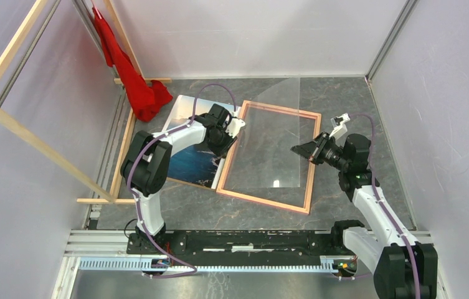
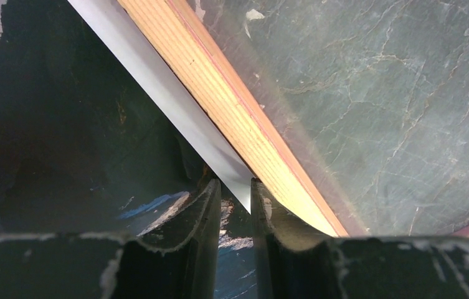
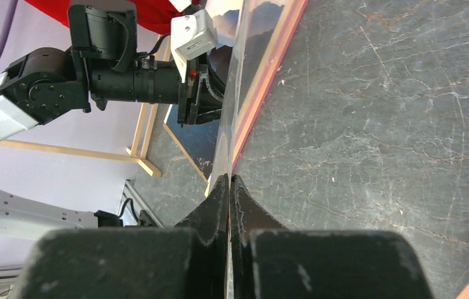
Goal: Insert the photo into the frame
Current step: Place the photo frame item in the photo frame.
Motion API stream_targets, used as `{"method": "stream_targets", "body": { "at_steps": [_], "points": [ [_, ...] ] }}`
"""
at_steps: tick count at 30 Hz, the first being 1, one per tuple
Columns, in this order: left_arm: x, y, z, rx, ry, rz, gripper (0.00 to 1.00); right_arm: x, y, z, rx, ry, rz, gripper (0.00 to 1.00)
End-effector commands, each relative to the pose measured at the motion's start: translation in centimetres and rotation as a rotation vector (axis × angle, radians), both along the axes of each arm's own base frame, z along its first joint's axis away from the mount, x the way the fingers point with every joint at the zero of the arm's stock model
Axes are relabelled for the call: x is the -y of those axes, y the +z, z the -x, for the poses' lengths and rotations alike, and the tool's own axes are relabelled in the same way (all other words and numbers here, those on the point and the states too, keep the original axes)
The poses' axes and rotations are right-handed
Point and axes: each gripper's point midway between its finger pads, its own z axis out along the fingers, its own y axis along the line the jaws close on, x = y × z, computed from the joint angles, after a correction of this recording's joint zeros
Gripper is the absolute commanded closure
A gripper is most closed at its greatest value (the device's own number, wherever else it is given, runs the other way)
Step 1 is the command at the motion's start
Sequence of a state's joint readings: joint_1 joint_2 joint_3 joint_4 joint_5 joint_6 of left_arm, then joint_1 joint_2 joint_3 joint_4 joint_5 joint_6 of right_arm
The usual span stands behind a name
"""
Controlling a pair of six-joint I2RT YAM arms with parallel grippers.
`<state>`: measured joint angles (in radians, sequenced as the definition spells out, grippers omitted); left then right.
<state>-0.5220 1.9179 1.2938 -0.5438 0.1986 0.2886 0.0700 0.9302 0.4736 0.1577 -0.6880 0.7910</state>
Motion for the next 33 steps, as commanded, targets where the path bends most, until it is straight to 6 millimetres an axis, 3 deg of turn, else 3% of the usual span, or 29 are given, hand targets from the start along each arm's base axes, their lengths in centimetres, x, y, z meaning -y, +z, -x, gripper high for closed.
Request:
{"method": "stream_targets", "body": {
  "at_steps": [1, 10, 16, 24, 33],
  "points": [
    [1.0, 0.3, 1.2, -0.033, -0.038, 0.053, 0.69, -0.1, -2.1, 0.9, -0.056, -0.003, 0.037, 1.0],
    [1.2, 0.3, 1.5, -0.044, -0.048, 0.068, 0.72, -1.0, -2.2, 1.6, -0.131, -0.011, -0.152, 1.0],
    [1.2, 0.1, 1.8, -0.054, -0.049, 0.07, 0.74, -1.1, -2.1, 1.7, -0.141, -0.013, -0.175, 1.0],
    [1.2, 0.2, 1.9, -0.057, -0.053, 0.072, 0.76, -1.1, -1.0, 1.5, -0.115, -0.012, -0.171, 1.0],
    [1.3, 0.5, 2.1, -0.064, -0.056, 0.082, 0.77, 0.8, -2.9, 1.3, -0.129, -0.059, -0.031, 1.0]
  ]
}}
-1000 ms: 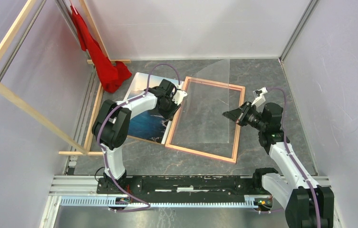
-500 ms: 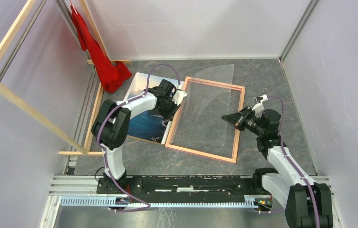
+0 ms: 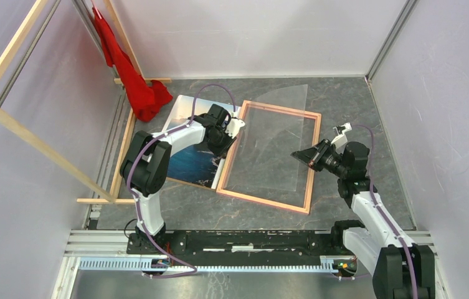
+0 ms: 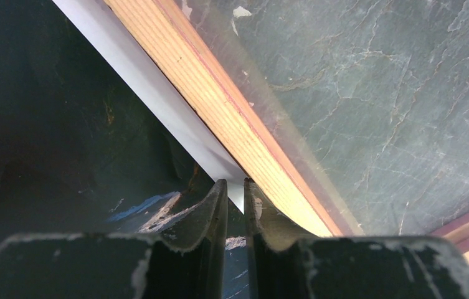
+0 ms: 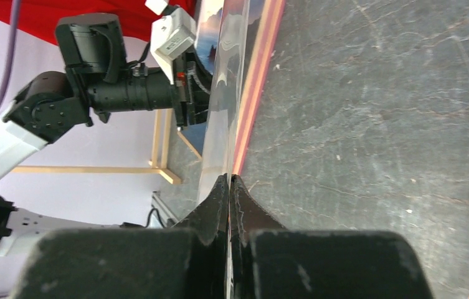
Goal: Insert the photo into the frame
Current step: Place the photo frame item in the photo frame.
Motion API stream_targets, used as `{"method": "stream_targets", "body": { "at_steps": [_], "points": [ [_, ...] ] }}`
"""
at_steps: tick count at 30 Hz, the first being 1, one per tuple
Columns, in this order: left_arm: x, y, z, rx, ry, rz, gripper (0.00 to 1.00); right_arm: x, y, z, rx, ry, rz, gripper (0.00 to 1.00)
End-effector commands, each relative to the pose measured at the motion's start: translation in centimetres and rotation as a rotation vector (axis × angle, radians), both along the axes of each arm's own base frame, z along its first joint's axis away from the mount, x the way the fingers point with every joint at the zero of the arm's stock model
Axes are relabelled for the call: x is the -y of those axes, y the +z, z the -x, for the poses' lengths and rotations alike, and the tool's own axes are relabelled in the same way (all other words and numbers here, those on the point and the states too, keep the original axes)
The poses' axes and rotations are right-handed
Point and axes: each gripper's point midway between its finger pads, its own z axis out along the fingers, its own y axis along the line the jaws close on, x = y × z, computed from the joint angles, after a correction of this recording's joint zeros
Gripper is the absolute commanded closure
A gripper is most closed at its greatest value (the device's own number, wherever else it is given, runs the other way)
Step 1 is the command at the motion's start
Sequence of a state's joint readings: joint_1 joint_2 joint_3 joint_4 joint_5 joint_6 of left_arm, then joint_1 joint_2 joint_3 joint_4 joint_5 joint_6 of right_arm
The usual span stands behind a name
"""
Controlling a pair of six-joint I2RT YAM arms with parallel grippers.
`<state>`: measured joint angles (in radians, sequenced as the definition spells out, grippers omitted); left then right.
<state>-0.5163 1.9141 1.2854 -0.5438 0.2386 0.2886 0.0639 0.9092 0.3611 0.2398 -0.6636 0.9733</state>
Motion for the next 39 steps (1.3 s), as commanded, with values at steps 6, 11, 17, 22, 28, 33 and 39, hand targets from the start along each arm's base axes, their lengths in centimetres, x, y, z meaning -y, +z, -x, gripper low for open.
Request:
{"method": "stream_targets", "body": {
  "at_steps": [6, 11, 17, 22, 28, 33, 39],
  "points": [
    [0.9, 0.5, 1.6, -0.041, -0.048, 0.05, 0.78, 1.8, -2.8, 1.4, -0.038, 0.004, 0.126, 1.0],
    [0.9, 0.4, 1.6, -0.042, -0.049, 0.047, 0.78, 2.5, -3.7, 1.3, -0.059, -0.013, 0.127, 1.0],
    [0.9, 0.2, 1.8, -0.05, -0.049, 0.047, 0.79, 3.2, -5.1, 1.5, -0.087, -0.03, 0.165, 1.0],
    [0.9, 0.1, 1.8, -0.053, -0.051, 0.047, 0.8, 3.5, -5.9, 1.8, -0.109, -0.038, 0.166, 1.0],
    [0.9, 0.0, 1.9, -0.057, -0.053, 0.046, 0.81, 3.7, -6.1, 1.6, -0.114, -0.044, 0.169, 1.0],
    [0.9, 0.0, 2.0, -0.057, -0.055, 0.048, 0.82, 3.7, -6.7, 1.5, -0.129, -0.044, 0.164, 1.0],
    [0.9, 0.0, 2.0, -0.059, -0.057, 0.049, 0.84, 3.9, -7.1, 1.2, -0.132, -0.05, 0.181, 1.0]
  ]
}}
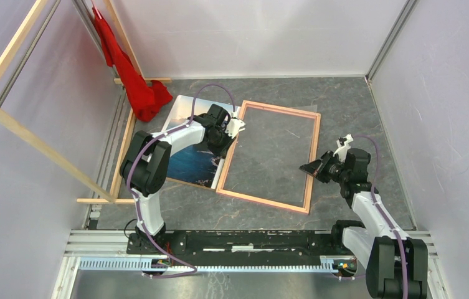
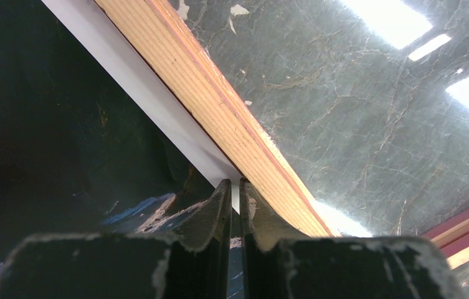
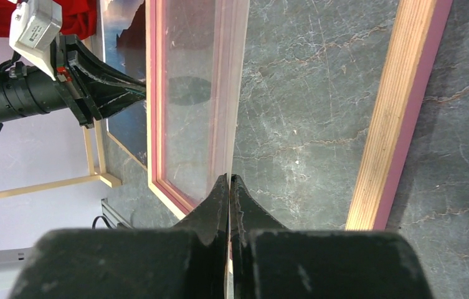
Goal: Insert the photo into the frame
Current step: Place the photo frame item in the photo frame.
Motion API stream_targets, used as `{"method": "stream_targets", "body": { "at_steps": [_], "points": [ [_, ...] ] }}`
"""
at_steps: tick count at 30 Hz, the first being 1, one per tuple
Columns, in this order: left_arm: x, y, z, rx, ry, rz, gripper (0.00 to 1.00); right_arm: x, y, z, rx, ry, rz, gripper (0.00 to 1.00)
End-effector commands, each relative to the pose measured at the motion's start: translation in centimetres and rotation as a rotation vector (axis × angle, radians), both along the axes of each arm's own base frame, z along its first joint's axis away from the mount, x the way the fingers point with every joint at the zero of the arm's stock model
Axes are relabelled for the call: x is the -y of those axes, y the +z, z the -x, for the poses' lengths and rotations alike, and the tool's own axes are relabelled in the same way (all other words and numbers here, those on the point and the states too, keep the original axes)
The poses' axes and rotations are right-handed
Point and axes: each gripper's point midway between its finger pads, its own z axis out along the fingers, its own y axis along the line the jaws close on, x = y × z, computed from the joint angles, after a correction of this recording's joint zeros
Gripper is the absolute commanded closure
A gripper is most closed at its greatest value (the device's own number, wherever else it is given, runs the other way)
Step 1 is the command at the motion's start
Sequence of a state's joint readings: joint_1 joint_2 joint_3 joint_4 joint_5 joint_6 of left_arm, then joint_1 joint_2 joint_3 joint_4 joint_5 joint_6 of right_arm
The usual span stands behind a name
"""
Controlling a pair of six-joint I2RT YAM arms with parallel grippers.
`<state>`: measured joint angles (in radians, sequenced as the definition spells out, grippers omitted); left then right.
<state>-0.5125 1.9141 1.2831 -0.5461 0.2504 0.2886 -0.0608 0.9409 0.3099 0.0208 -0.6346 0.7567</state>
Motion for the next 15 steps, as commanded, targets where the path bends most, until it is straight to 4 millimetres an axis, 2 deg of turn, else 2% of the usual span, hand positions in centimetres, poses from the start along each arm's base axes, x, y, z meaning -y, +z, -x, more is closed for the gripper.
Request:
{"method": "stream_targets", "body": {
  "at_steps": [1, 12, 15],
  "points": [
    [1.0, 0.1, 1.8, -0.048, -0.056, 0.044, 0.84, -0.1, 0.1, -0.3, 0.033, 0.025, 0.019, 1.0],
    [1.5, 0.1, 2.1, -0.059, -0.066, 0.056, 0.85, 0.9, -0.7, -1.2, 0.02, 0.017, 0.102, 1.0],
    [1.8, -0.1, 2.3, -0.066, -0.071, 0.056, 0.86, 1.6, -1.1, -1.3, -0.003, 0.014, 0.156, 0.87]
  ]
}}
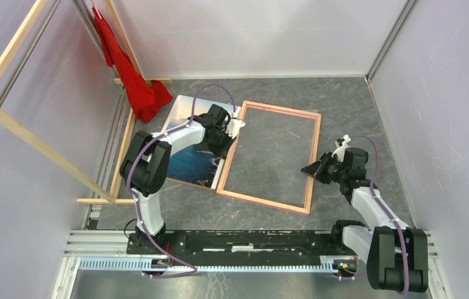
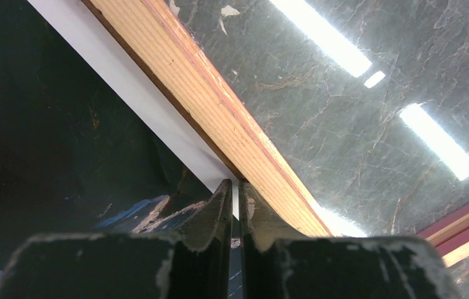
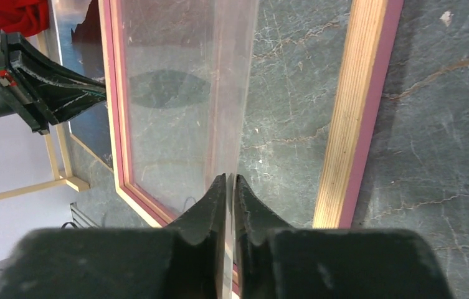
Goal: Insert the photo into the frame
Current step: Place the photo frame item in the photo frame.
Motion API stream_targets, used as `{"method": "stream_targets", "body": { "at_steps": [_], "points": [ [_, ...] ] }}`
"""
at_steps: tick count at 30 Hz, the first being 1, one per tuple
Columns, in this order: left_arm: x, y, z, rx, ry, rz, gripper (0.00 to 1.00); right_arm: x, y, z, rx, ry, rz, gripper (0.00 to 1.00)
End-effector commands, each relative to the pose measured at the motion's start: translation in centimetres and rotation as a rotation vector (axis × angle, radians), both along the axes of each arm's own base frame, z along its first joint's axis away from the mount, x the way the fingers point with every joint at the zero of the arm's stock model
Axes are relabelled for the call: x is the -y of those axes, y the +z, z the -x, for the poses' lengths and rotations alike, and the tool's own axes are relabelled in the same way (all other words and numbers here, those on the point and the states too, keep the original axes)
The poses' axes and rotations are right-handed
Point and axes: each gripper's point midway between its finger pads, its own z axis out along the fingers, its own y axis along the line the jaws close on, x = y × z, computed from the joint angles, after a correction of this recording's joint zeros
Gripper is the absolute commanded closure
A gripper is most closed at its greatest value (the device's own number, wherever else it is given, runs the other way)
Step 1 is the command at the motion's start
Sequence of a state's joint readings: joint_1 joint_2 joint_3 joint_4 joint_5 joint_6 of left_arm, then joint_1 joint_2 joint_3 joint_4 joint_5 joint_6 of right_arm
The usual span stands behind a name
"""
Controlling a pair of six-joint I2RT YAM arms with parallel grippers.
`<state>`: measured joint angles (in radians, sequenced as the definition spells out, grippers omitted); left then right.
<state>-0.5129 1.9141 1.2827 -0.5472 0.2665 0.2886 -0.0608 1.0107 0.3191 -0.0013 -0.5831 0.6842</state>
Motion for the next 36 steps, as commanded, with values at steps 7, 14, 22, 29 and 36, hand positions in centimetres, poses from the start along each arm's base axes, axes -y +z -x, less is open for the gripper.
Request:
{"method": "stream_targets", "body": {
  "at_steps": [7, 14, 22, 29, 36],
  "points": [
    [1.9, 0.1, 2.0, -0.051, -0.07, 0.051, 0.87, 1.5, 0.8, -1.4, 0.03, 0.023, 0.142, 0.36],
    [1.7, 0.0, 1.9, -0.046, -0.074, 0.043, 0.87, 2.2, 0.2, -1.3, -0.014, 0.042, 0.212, 0.17],
    [1.7, -0.2, 1.9, -0.043, -0.074, 0.04, 0.88, 4.8, 1.6, -1.8, -0.009, 0.003, 0.4, 0.06],
    [1.9, -0.1, 1.8, -0.046, -0.072, 0.048, 0.89, 6.2, 2.3, -2.1, -0.003, -0.048, 0.469, 0.02],
    [3.3, -0.3, 1.9, -0.057, -0.092, 0.062, 0.9, 6.1, 4.2, -2.9, 0.047, -0.068, 0.452, 0.02]
  ]
}}
